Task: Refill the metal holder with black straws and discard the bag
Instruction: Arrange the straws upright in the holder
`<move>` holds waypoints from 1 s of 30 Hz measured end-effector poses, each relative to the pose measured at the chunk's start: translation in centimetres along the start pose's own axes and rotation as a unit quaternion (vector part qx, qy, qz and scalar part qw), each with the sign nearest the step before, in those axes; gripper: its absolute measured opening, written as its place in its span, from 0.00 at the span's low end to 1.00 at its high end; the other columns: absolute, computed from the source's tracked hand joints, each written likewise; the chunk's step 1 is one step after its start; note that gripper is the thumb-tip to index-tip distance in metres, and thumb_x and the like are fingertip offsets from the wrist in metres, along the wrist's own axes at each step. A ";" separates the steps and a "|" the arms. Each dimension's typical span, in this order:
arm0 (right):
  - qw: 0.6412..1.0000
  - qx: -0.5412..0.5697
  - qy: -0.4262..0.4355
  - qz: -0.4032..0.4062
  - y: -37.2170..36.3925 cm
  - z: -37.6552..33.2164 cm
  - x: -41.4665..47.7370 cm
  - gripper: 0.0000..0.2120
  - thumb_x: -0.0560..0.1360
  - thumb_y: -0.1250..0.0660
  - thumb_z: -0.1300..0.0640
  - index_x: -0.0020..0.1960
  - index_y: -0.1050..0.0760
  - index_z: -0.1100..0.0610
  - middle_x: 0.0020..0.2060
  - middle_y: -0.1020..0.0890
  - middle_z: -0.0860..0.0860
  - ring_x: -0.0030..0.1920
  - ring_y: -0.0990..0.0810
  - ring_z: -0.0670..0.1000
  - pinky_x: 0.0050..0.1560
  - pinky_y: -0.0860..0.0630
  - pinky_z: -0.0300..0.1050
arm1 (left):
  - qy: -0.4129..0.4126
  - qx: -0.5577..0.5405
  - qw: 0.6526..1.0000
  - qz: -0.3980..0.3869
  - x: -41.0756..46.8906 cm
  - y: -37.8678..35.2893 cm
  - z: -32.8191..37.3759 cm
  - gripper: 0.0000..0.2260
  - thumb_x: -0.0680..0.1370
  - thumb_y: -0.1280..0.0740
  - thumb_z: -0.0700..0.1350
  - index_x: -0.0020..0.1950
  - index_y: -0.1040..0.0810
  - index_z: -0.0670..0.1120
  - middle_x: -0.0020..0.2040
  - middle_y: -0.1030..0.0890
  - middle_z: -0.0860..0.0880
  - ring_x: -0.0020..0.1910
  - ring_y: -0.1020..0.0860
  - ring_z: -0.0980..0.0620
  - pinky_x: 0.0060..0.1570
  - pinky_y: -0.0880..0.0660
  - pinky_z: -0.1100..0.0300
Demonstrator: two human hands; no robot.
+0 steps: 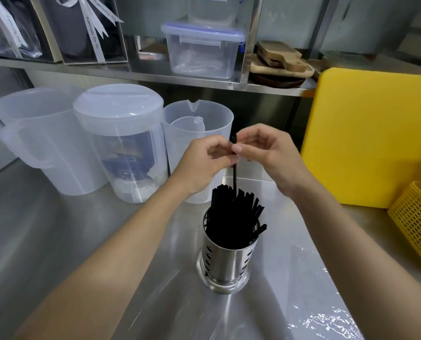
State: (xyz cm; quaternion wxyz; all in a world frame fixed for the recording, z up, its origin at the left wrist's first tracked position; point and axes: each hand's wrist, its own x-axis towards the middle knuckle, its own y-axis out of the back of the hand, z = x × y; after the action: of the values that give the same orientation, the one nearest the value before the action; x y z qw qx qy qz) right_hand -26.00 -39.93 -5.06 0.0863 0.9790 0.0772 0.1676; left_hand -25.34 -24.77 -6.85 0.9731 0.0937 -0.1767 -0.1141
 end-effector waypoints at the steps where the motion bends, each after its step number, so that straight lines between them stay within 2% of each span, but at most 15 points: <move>1: 1.000 0.003 -0.011 -0.006 0.1 0.2 -0.1 0.08 0.70 0.29 0.64 0.48 0.23 0.59 0.39 0.20 0.52 0.38 0.21 0.41 0.40 0.25 0.31 | -0.001 0.004 1.000 0.016 0.1 0.1 0.3 0.04 0.72 0.30 0.38 0.42 0.21 0.46 0.39 0.19 0.51 0.38 0.19 0.58 0.45 0.22 0.65; 3: 0.999 -0.027 -0.038 -0.022 0.2 1.1 -0.6 0.10 0.70 0.29 0.61 0.51 0.23 0.56 0.40 0.19 0.51 0.39 0.20 0.42 0.41 0.25 0.32 | 0.012 0.007 0.998 0.055 0.1 0.3 0.7 0.02 0.73 0.31 0.39 0.44 0.22 0.44 0.40 0.20 0.49 0.37 0.19 0.56 0.42 0.20 0.64; 6: 0.993 -0.088 -0.051 -0.064 0.5 2.0 -1.6 0.08 0.75 0.36 0.59 0.52 0.25 0.49 0.42 0.18 0.49 0.40 0.20 0.44 0.40 0.24 0.34 | 0.038 -0.012 0.992 0.118 0.1 0.8 0.9 0.03 0.74 0.32 0.41 0.44 0.24 0.48 0.42 0.20 0.49 0.42 0.18 0.51 0.39 0.18 0.60; 10: 0.989 -0.119 -0.011 -0.092 1.3 2.0 -2.4 0.27 0.75 0.43 0.74 0.59 0.29 0.43 0.46 0.20 0.51 0.41 0.20 0.46 0.41 0.21 0.37 | 0.081 -0.107 0.966 0.221 0.5 2.0 1.5 0.01 0.75 0.33 0.41 0.44 0.24 0.47 0.45 0.19 0.46 0.44 0.17 0.50 0.38 0.18 0.58; 12: 0.983 -0.155 0.003 -0.097 1.4 1.8 -2.5 0.31 0.74 0.42 0.75 0.59 0.30 0.39 0.47 0.22 0.48 0.42 0.22 0.45 0.41 0.21 0.35 | 0.112 -0.184 0.943 0.255 0.5 2.5 1.5 0.01 0.75 0.33 0.40 0.45 0.23 0.44 0.44 0.18 0.46 0.44 0.17 0.49 0.41 0.18 0.57; 15: 0.980 -0.178 0.038 -0.078 1.7 1.4 -2.6 0.27 0.75 0.40 0.72 0.59 0.28 0.40 0.45 0.24 0.48 0.43 0.25 0.41 0.41 0.25 0.32 | 0.151 -0.277 0.911 0.264 0.2 2.7 1.1 0.01 0.75 0.34 0.38 0.45 0.24 0.42 0.42 0.18 0.46 0.41 0.17 0.50 0.38 0.19 0.58; 18: 0.985 -0.159 0.043 -0.059 2.8 0.6 -2.8 0.20 0.75 0.36 0.66 0.55 0.25 0.41 0.41 0.25 0.51 0.39 0.28 0.44 0.41 0.29 0.33 | 0.166 -0.356 0.878 0.271 -0.3 3.3 0.6 0.02 0.76 0.35 0.36 0.47 0.24 0.41 0.43 0.19 0.44 0.41 0.17 0.49 0.36 0.20 0.60; 21: 0.993 -0.093 0.007 -0.075 3.2 0.0 -3.5 0.16 0.69 0.29 0.60 0.53 0.22 0.42 0.34 0.23 0.43 0.34 0.27 0.44 0.35 0.29 0.33 | 0.198 -0.464 0.825 0.256 -0.7 3.6 0.4 0.03 0.75 0.35 0.35 0.46 0.24 0.40 0.42 0.19 0.43 0.36 0.16 0.50 0.34 0.20 0.60; 23: 0.995 -0.062 0.016 -0.074 2.9 -0.2 -4.0 0.15 0.67 0.28 0.59 0.50 0.20 0.45 0.35 0.19 0.41 0.34 0.24 0.44 0.34 0.26 0.36 | 0.233 -0.488 0.808 0.235 -1.1 2.8 0.1 0.03 0.75 0.37 0.34 0.44 0.24 0.39 0.39 0.19 0.43 0.34 0.17 0.50 0.31 0.20 0.61; 25: 0.997 -0.029 0.049 -0.057 2.3 -0.5 -4.3 0.12 0.68 0.29 0.62 0.47 0.19 0.48 0.35 0.17 0.41 0.32 0.23 0.44 0.35 0.25 0.36 | 0.279 -0.491 0.799 0.208 -1.5 1.6 -0.3 0.04 0.75 0.37 0.33 0.42 0.25 0.38 0.32 0.18 0.43 0.33 0.18 0.50 0.29 0.21 0.61; 27: 0.995 -0.008 0.085 -0.050 1.8 -0.8 -4.4 0.09 0.68 0.28 0.59 0.45 0.18 0.47 0.33 0.17 0.42 0.31 0.23 0.45 0.34 0.25 0.37 | 0.319 -0.480 0.797 0.178 -2.2 0.4 -0.6 0.03 0.75 0.37 0.34 0.42 0.26 0.38 0.29 0.18 0.43 0.28 0.18 0.50 0.27 0.21 0.62; 29: 0.993 0.000 0.116 -0.014 1.4 -1.1 -4.5 0.05 0.68 0.29 0.55 0.41 0.17 0.44 0.30 0.18 0.43 0.29 0.24 0.46 0.31 0.26 0.37 | 0.347 -0.433 0.817 0.155 -2.8 -0.3 -0.8 0.02 0.75 0.35 0.37 0.42 0.26 0.39 0.32 0.19 0.45 0.26 0.19 0.52 0.26 0.22 0.63; 30: 0.991 0.001 0.131 0.027 1.4 -1.2 -4.5 0.04 0.69 0.31 0.53 0.39 0.18 0.45 0.29 0.19 0.43 0.28 0.25 0.45 0.30 0.27 0.37 | 0.349 -0.381 0.842 0.155 -3.1 -0.5 -1.0 0.03 0.75 0.34 0.39 0.42 0.26 0.41 0.34 0.20 0.45 0.27 0.20 0.52 0.25 0.24 0.63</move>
State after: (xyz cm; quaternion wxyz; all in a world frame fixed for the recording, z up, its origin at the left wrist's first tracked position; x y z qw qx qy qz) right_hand -30.46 -41.89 -5.13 0.0699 0.9505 0.0619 0.2963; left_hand -27.90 -24.30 -8.88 0.9345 -0.2795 0.2195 0.0198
